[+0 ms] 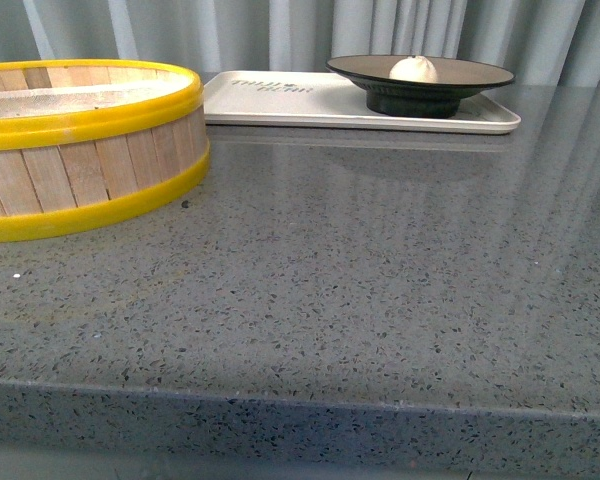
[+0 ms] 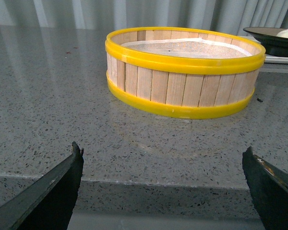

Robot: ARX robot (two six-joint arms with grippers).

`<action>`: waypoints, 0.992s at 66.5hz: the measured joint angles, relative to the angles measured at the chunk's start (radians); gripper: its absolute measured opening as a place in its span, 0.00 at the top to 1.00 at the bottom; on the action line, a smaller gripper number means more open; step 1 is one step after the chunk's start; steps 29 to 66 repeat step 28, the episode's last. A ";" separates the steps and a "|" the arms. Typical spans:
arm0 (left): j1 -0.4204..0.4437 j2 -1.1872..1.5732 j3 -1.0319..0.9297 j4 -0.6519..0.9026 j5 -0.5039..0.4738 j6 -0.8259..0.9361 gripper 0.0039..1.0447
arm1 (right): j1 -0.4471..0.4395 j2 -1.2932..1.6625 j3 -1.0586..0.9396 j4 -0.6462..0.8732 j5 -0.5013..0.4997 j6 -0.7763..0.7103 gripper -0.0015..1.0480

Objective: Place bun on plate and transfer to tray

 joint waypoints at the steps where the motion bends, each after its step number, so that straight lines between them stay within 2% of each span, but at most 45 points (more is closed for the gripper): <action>1: 0.000 0.000 0.000 0.000 0.000 0.000 0.06 | 0.000 0.000 0.000 0.000 0.000 0.000 0.08; 66: 0.000 0.000 0.000 0.000 0.000 0.000 0.06 | 0.000 0.000 0.000 0.000 0.000 0.000 0.08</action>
